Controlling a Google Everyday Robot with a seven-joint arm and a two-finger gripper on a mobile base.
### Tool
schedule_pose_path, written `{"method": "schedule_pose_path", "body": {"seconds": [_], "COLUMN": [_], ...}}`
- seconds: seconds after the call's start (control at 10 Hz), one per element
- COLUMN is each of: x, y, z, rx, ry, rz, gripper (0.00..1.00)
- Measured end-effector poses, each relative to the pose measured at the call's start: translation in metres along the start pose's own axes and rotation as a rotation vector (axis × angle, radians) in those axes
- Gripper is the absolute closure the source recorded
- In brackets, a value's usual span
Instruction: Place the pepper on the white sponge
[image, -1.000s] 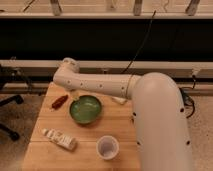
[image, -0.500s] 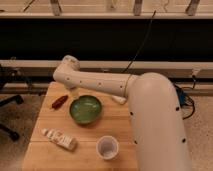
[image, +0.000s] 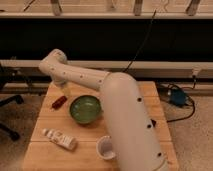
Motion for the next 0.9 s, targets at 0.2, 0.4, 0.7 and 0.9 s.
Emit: {"method": "schedule_pose_path", "body": {"seconds": [0.2,0.4,0.7,0.9], "x": [-0.017,-0.020,-0.033,-0.035], "y": [-0.008,-0.007,-0.005,-0.002], "z": [0.009,0.019,0.040,0.049], "rx": [-0.044,-0.082,-0.134,-0.156], "ry": [-0.020,-0.023,-0.040,-0.045], "rz": [-0.047,-0.072,-0.105,-0.110], "gripper": [0.20,0.20,0.20,0.20]}}
